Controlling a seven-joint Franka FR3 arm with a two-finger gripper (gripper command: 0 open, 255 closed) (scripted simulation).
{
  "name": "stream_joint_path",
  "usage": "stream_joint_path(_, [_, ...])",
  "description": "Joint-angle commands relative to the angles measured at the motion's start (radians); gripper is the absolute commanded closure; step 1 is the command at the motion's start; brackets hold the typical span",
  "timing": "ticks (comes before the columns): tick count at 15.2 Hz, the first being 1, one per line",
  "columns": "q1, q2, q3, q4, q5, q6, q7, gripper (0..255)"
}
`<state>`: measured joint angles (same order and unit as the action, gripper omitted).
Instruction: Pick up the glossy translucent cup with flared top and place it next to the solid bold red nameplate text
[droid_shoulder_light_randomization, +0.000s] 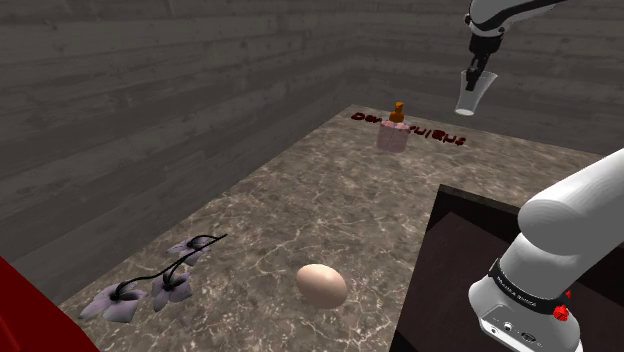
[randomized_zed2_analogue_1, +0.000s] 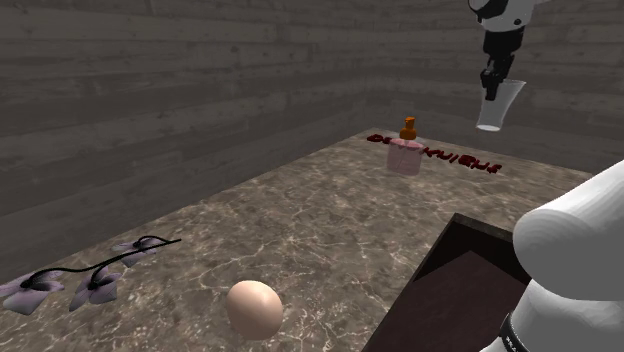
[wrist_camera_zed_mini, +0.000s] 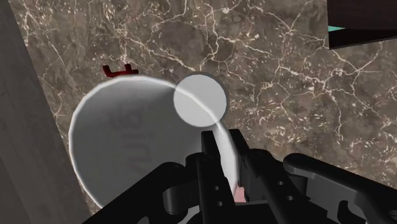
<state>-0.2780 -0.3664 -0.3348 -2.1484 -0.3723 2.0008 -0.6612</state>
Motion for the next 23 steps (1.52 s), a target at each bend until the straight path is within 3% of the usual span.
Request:
stream_joint_path(1, [-0.011,0.025,-0.037,0.033,0.006,0.007,-0.054,255])
stream_joint_path(4, [-0.026,0.067,-0.094,0.075,0.022,0.029,-0.13,255])
stream_joint_path(23, [-0.04,0.121,-0.126,-0.132,-0.01,0.284,-0.08,255])
